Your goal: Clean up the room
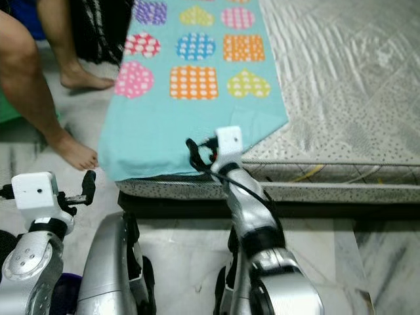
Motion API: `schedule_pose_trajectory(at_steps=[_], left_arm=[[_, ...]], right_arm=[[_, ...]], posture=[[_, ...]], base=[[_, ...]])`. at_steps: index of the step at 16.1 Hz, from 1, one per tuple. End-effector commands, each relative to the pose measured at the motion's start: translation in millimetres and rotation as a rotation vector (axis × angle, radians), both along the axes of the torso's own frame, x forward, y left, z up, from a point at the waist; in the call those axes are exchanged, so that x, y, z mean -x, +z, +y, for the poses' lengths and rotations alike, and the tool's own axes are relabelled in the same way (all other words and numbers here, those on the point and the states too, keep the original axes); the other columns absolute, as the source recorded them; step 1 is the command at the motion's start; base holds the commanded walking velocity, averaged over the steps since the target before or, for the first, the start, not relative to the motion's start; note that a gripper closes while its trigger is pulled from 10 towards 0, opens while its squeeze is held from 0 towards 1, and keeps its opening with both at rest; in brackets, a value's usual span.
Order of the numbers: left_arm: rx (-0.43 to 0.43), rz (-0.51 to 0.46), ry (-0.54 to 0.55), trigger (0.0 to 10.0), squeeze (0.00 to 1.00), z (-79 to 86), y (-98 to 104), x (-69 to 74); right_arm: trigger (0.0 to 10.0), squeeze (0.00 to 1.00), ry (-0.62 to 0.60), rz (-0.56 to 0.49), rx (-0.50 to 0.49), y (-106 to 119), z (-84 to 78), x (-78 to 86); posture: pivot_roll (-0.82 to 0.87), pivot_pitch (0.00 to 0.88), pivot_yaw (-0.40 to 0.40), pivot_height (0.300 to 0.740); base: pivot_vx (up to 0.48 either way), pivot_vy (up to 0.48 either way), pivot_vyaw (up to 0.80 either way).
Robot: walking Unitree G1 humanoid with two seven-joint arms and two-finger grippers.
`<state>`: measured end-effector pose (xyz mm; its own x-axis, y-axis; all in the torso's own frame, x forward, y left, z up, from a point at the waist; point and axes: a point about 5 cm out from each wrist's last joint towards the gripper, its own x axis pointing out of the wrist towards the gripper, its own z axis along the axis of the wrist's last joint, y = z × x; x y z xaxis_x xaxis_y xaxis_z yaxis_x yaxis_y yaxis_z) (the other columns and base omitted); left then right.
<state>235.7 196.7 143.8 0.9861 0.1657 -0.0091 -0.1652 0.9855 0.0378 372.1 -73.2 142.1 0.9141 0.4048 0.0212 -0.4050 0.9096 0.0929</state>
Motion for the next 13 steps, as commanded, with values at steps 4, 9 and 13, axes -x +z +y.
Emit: schedule_pose_trajectory(at_steps=[4, 9, 13], left_arm=[[-0.020, 0.017, -0.016, 10.0, 0.00, -7.0, 3, 14.4], [-0.023, 0.029, -0.024, 10.0, 0.00, -11.3, 5, 14.9], [-0.013, 0.036, -0.030, 10.0, 0.00, -14.0, 3, 12.4]], right_arm=[[10.0, 0.00, -0.057, 0.041, 0.020, 4, 12.7, -8.9], [10.0, 0.00, -0.276, 0.081, 0.169, 1, -10.2, -19.1], [10.0, 0.00, -0.420, 0.164, 0.296, -16, -51.3, -18.3]], posture=[[0.32, 0.359, -0.061, 0.519], [0.30, 0.360, -0.064, 0.519], [0.28, 0.351, -0.071, 0.519]], base=[[0.000, 0.000, 0.00], [0.000, 0.000, 0.00], [0.000, 0.000, 0.00]])
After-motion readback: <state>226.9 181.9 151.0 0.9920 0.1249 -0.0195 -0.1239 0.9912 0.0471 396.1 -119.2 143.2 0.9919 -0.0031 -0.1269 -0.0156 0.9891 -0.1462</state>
